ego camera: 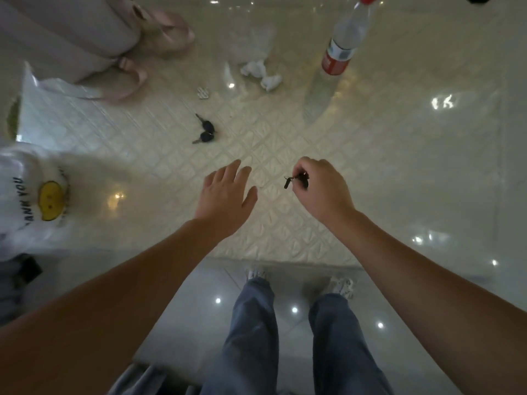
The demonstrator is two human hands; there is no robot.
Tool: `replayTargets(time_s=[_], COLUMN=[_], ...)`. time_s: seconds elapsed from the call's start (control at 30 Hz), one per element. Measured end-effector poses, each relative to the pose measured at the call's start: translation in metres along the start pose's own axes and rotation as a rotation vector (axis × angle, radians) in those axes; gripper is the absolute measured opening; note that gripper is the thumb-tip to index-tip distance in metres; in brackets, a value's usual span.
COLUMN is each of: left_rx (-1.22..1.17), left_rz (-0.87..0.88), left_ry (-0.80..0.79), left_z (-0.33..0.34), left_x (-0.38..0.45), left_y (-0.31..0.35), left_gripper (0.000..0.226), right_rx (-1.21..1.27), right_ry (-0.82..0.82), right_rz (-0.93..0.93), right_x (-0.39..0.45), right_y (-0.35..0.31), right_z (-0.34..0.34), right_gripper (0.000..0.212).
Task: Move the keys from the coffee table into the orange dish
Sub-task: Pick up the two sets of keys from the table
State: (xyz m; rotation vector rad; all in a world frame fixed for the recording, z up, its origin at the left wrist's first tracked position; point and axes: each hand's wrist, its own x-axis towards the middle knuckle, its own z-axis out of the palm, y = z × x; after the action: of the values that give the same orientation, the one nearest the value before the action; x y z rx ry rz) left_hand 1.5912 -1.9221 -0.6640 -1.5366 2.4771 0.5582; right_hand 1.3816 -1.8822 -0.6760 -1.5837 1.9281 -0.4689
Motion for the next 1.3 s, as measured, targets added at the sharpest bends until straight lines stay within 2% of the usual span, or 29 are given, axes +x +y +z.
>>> replayTargets(time_s=[0.23, 0.5, 0.73, 0.8, 0.87, 1.03, 1.3], left_rx=[-0.027, 0.007, 0.101, 0.124, 0.150, 0.168, 0.170], left_rz=[-0.073, -0.070, -0.022, 0.000, 0.010, 0.013, 0.058], left_ry=[0.021, -0.029, -0.086, -0.116, -0.126, -0.026, -0.030], left_z=[-0.020, -0.003, 0.014, 0.017, 0.020, 0.020, 0.030], left_x=[0.022, 0.078, 0.123, 0.133, 0.141, 0.147, 0.136], left_y=[-0.060, -0.111, -0.144, -0.147, -0.146, -0.140, -0.137], left_gripper=[0.049, 0.054, 0.080, 0.080, 0.074, 0.043, 0.024], right_rx=[0.027, 0.053, 0.073, 0.084, 0.098, 0.113, 0.124], right_ry=[-0.010, -0.024, -0.037, -0.024, -0.021, -0.022, 0.006], right_rz=[-0.028, 0.062, 0.152, 0.156, 0.153, 0.162, 0.142], right_x=[0.047, 0.083, 0.089, 0.087, 0.086, 0.085, 0.084], right_y=[-0.053, -0.063, -0.056, -0.055, -0.055, -0.053, -0.056], right_z=[0.011, 0.041, 0.070, 0.074, 0.077, 0.078, 0.083], right_gripper=[0.006, 0.007, 0.006, 0.005, 0.005, 0.007, 0.007])
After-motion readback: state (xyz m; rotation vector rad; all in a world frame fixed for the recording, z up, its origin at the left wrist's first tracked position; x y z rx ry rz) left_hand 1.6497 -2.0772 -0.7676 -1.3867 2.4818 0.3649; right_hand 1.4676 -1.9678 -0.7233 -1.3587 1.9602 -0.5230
